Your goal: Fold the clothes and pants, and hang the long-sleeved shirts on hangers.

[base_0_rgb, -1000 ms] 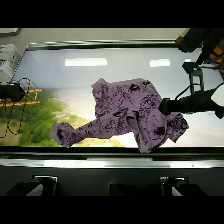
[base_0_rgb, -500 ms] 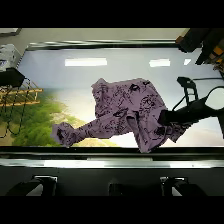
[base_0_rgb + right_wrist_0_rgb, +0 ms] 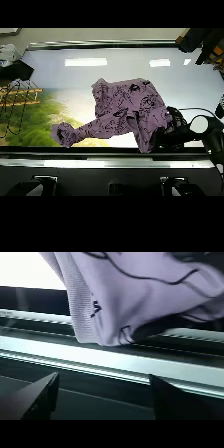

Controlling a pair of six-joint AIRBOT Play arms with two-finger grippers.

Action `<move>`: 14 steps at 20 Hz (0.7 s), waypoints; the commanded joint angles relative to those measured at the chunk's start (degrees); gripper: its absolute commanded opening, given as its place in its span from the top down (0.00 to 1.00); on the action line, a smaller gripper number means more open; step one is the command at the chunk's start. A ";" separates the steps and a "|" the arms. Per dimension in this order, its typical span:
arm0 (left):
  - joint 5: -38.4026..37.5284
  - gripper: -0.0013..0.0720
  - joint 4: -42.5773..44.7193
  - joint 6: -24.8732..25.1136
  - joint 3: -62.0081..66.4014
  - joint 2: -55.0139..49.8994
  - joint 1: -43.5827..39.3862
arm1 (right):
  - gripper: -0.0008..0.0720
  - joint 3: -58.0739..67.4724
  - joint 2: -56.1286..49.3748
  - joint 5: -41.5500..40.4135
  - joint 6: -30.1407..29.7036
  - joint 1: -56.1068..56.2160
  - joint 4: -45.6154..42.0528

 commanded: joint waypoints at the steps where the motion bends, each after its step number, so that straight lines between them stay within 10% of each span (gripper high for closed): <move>1: -2.84 0.01 -7.10 1.97 -6.80 -2.91 -4.68 | 0.15 -6.14 -0.26 -6.29 0.20 0.07 5.46; 8: 7.30 0.01 -7.39 1.88 -12.81 -14.91 -28.44 | 0.20 -6.95 -1.68 -10.84 1.25 0.07 5.55; 14: 14.80 0.14 -11.02 -1.88 -12.81 -19.93 -32.41 | 0.21 -6.93 -7.30 -12.96 0.66 0.17 5.81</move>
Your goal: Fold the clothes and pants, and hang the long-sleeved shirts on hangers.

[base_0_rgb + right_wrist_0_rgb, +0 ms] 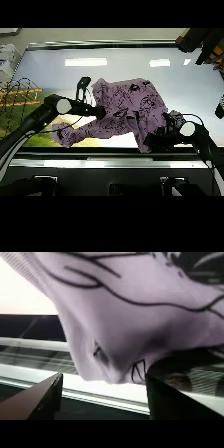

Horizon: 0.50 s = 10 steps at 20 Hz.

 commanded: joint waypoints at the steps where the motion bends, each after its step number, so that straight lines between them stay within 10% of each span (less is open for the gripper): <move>1: 4.59 0.14 -2.56 -0.90 -0.17 -1.95 -1.99 | 0.21 -0.04 -3.58 -2.36 -0.57 1.53 0.02; 3: 4.96 0.14 -2.54 -0.87 -0.17 -1.95 -1.99 | 0.27 0.00 -5.88 -5.42 -0.50 7.21 -0.02; 6: 4.74 0.14 -2.54 -0.07 -0.17 -1.92 -1.99 | 0.93 2.75 -6.54 -6.84 0.61 12.41 -5.18; 10: 5.22 0.06 -2.58 5.09 -0.17 -2.08 -2.14 | 0.93 17.40 -5.38 0.22 0.59 12.33 -18.97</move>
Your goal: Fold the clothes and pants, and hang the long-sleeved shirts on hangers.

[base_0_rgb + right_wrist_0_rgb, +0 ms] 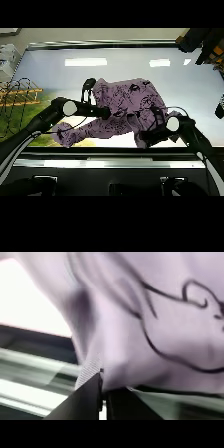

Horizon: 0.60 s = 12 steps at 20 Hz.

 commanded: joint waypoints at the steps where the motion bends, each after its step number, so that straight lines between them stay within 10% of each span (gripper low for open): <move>1: 1.16 0.01 -0.20 3.67 -0.02 -0.46 -0.63 | 0.93 12.41 0.24 4.55 0.15 1.07 -10.05; 12: 24.24 0.13 -16.48 3.48 0.00 -12.76 -11.37 | 0.93 22.53 0.26 15.91 1.86 1.11 -8.66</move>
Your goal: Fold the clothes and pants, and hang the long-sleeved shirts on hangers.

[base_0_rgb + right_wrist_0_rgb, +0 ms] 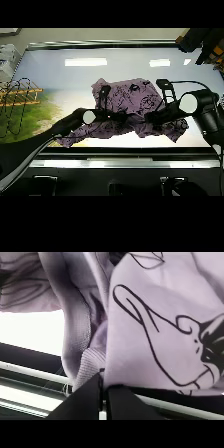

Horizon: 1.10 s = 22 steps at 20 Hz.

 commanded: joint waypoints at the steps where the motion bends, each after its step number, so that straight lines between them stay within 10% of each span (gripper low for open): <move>1: 7.82 0.13 -4.04 0.13 0.04 -3.91 -2.45 | 0.93 0.70 0.07 2.49 0.83 0.04 0.13; 9: 11.85 0.14 -4.02 0.37 5.73 -10.69 -3.15 | 0.93 0.81 1.44 2.23 0.81 0.04 4.46; 15: 11.96 0.95 -3.98 1.81 6.47 -12.11 -3.04 | 0.93 0.81 6.47 2.29 1.68 0.04 6.03; 22: 7.43 0.95 -0.37 14.73 6.54 4.00 5.64 | 0.93 6.64 3.37 -5.22 2.29 0.04 0.13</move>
